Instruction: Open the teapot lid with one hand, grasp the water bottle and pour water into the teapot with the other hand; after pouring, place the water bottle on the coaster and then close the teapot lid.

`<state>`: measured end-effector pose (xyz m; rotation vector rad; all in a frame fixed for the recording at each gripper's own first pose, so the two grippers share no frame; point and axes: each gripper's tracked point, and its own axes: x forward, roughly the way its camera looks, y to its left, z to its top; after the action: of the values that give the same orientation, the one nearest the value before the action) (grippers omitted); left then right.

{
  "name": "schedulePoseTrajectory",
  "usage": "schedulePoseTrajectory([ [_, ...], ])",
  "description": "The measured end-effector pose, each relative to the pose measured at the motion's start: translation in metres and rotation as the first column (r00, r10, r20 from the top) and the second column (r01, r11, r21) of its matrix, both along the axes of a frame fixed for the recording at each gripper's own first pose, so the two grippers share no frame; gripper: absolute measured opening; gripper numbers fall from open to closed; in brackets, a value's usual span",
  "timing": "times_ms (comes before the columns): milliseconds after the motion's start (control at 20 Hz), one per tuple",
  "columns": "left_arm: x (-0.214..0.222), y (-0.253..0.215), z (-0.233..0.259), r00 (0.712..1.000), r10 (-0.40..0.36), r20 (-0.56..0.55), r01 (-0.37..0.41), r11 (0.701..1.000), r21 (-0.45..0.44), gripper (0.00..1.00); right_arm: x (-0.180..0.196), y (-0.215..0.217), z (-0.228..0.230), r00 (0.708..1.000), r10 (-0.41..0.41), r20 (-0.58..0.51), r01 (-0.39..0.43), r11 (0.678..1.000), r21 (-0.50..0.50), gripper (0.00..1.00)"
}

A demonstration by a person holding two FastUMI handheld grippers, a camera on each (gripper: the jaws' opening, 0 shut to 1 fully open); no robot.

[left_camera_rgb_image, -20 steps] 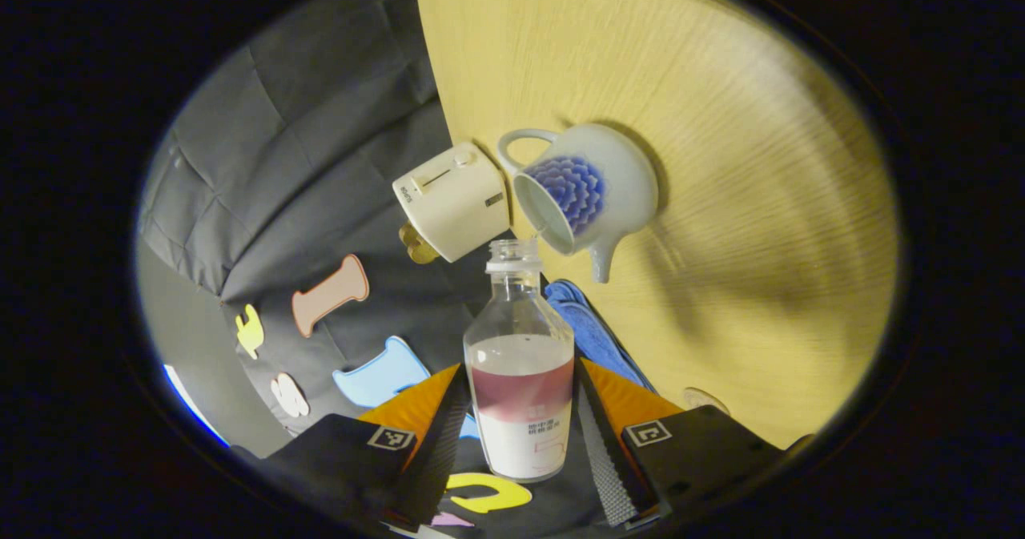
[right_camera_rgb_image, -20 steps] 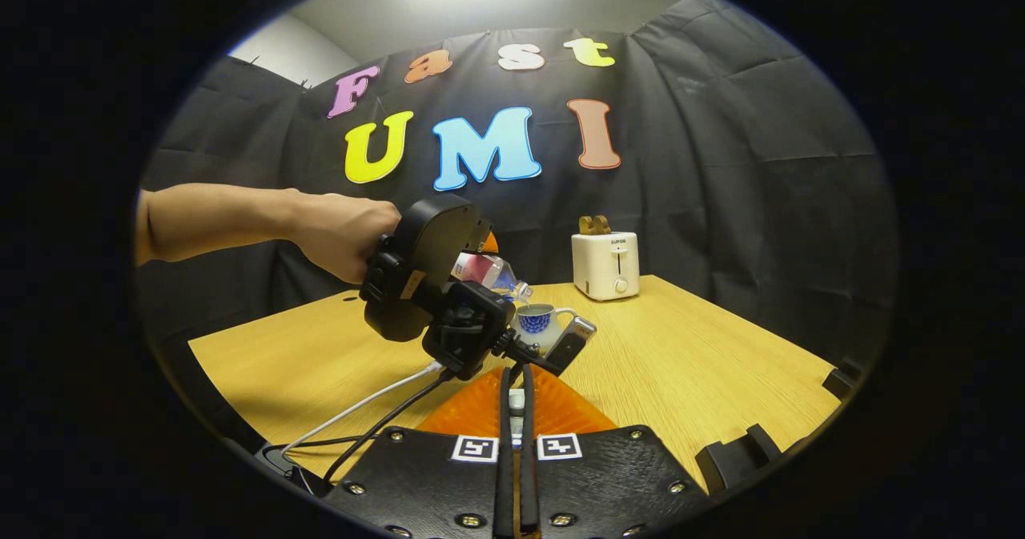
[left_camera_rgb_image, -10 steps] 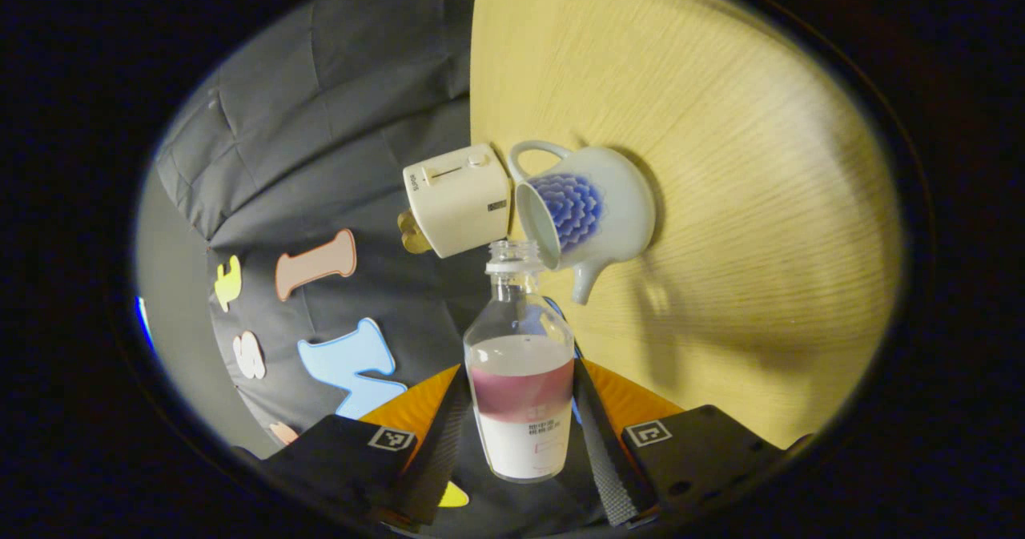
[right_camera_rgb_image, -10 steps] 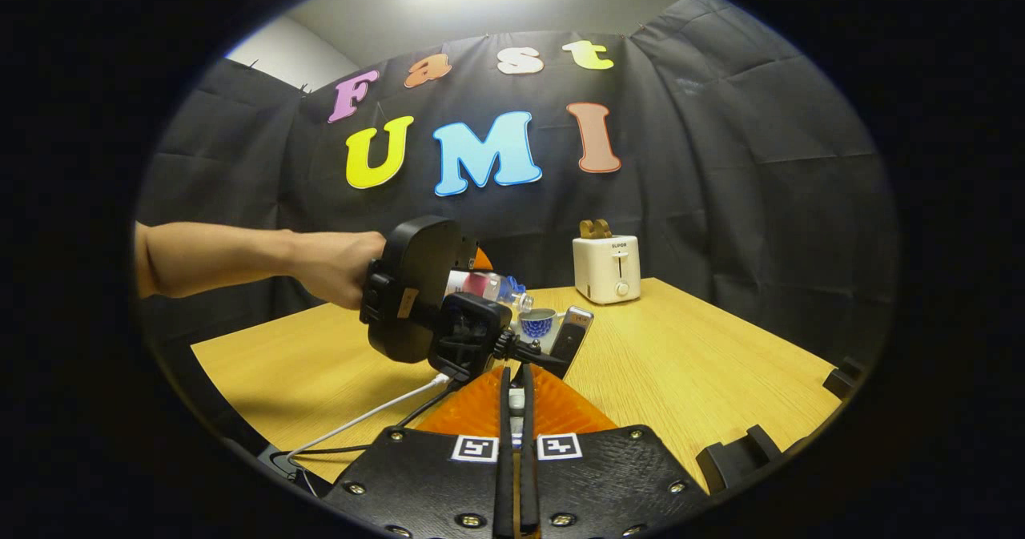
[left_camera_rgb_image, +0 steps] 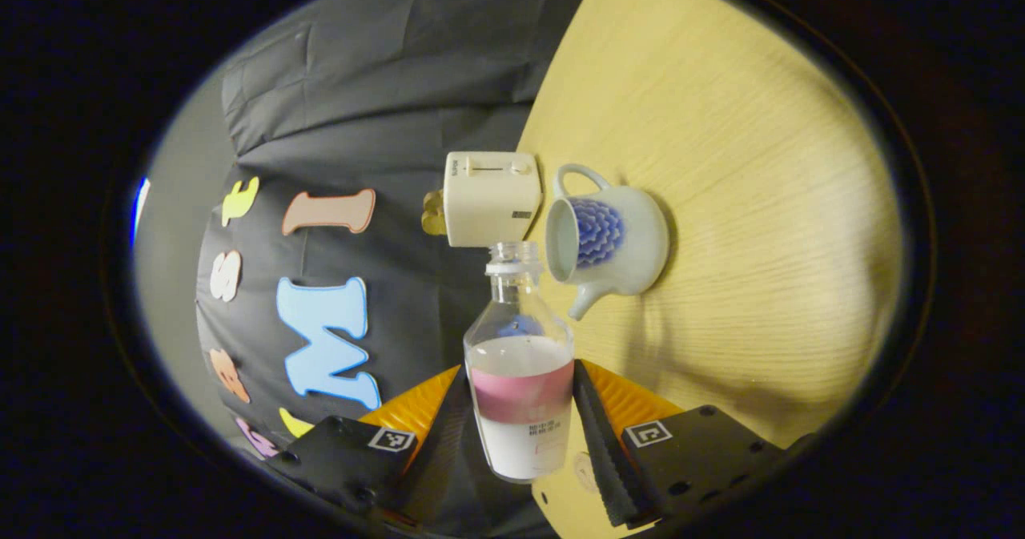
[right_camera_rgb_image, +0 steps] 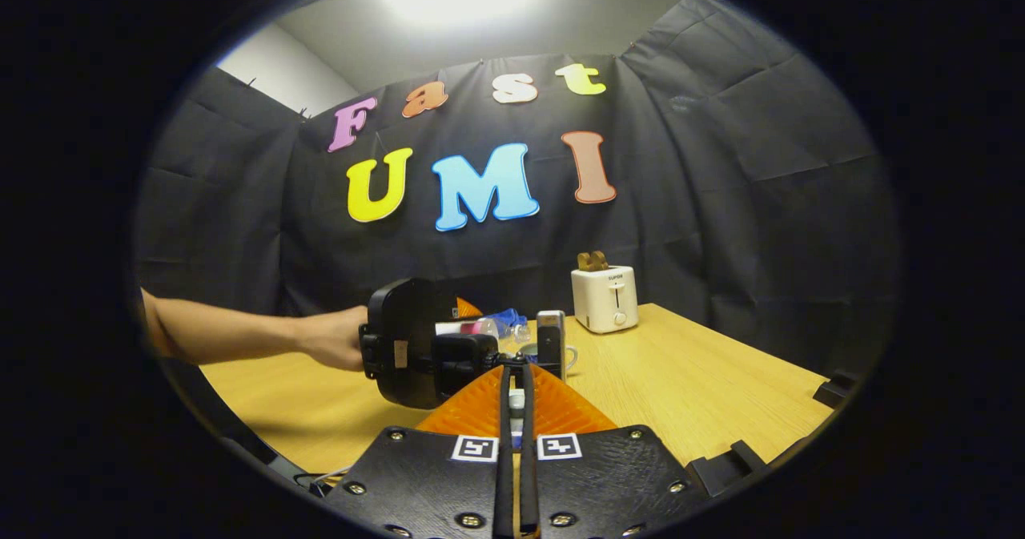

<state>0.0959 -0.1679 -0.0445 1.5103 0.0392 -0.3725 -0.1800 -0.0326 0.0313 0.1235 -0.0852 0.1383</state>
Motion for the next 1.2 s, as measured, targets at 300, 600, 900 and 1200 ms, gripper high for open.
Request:
schedulePoseTrajectory([
  [300,-0.009,0.045,0.023,0.996,0.087,-0.004,-0.083,0.938,-0.336,0.87,0.002,-0.008,0.033,0.997,-0.038,0.074,0.042,0.998,-0.057,0.03],
  [600,-0.041,0.127,0.059,0.980,0.180,-0.087,-0.180,0.600,-0.779,0.87,0.051,0.011,0.003,1.000,0.009,-0.013,-0.010,0.999,-0.042,0.03],
  [900,-0.032,0.199,0.062,0.971,0.172,-0.168,-0.197,0.169,-0.966,0.86,0.099,0.030,-0.011,0.999,0.011,-0.037,-0.014,0.997,-0.075,0.03],
  [1200,0.008,0.235,0.055,0.960,0.177,-0.217,-0.224,0.024,-0.974,0.86,0.119,0.052,-0.026,0.997,0.048,-0.064,-0.055,0.993,-0.108,0.04],
])
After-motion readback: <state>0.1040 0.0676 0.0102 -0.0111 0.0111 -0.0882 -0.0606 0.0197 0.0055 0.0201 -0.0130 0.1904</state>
